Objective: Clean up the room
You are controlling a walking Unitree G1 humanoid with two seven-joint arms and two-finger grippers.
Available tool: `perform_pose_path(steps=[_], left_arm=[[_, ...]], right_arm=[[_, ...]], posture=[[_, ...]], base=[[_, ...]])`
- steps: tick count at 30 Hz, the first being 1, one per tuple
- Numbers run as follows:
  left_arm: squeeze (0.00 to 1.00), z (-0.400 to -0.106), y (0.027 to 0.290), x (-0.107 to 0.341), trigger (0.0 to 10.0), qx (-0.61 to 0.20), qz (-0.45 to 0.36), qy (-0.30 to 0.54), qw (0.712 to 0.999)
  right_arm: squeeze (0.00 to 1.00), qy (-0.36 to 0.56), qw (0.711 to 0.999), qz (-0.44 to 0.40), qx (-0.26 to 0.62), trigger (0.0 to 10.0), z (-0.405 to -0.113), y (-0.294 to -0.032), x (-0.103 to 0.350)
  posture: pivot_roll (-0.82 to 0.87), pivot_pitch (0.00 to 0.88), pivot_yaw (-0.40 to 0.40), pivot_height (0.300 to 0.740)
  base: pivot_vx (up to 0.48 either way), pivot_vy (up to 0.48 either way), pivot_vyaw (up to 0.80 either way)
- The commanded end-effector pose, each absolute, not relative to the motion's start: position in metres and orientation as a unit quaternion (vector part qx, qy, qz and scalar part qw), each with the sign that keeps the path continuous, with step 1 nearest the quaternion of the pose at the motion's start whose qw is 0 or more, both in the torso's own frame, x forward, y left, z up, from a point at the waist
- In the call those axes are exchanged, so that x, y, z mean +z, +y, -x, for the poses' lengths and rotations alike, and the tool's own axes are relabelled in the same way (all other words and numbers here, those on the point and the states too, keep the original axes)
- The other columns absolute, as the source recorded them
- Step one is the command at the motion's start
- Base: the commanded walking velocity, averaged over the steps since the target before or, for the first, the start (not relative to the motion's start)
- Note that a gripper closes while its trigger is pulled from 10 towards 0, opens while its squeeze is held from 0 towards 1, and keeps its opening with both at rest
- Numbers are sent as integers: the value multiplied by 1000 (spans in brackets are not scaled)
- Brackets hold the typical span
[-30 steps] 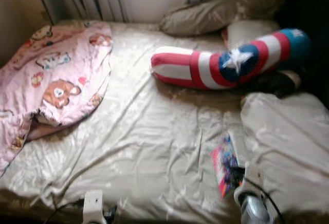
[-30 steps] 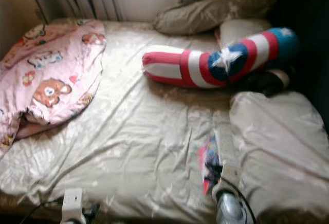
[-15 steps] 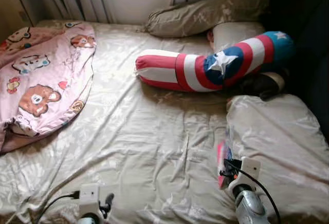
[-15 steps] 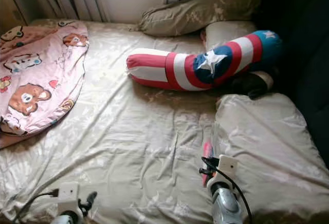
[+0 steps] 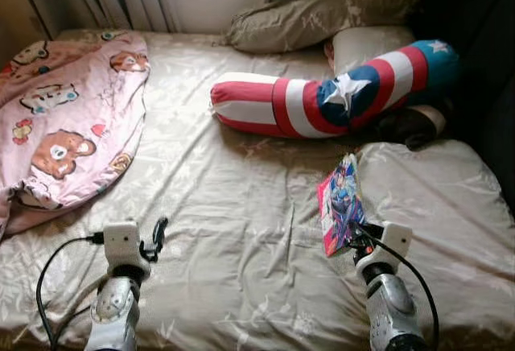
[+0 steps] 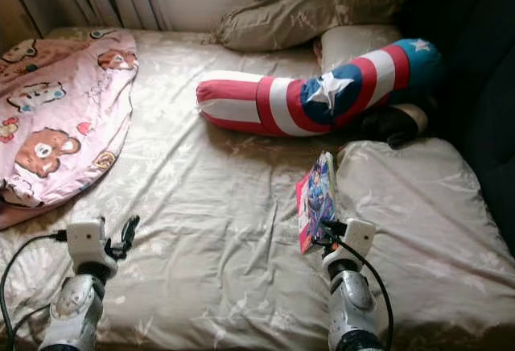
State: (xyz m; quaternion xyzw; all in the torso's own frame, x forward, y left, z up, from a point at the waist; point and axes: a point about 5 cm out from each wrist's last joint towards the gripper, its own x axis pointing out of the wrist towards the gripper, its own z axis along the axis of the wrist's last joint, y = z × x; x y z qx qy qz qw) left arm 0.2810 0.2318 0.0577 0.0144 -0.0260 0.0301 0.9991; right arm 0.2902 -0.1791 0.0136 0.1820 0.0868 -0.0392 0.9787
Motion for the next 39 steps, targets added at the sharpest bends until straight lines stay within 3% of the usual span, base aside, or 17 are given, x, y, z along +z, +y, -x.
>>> perform_pose_path(steps=[1,10,19,29,39], left_arm=[[0,-276,226,53,10000,19,-11,-14,1000],[0,-276,213,62,10000,15,12,-32,999],[0,-277,220,75,10000,26,16,-48,998],[0,-275,216,76,10000,23,20,-39,999],[0,-277,216,79,10000,20,20,-39,999]], right_arm=[[0,49,978,-197,-47,10000,-299,-183,28],[0,38,981,-187,-27,10000,-300,-173,31],[0,45,981,-188,15,10000,-302,-165,34],[0,44,979,-200,24,10000,-302,-156,34],[0,59,978,-200,25,10000,-301,-154,31]], posture=[[92,160,-49,740],[95,151,-52,740],[97,135,-59,740],[107,123,-58,681],[111,145,-54,681]], base=[[0,0,0],[0,0,0],[0,0,0],[0,0,0],[0,0,0]])
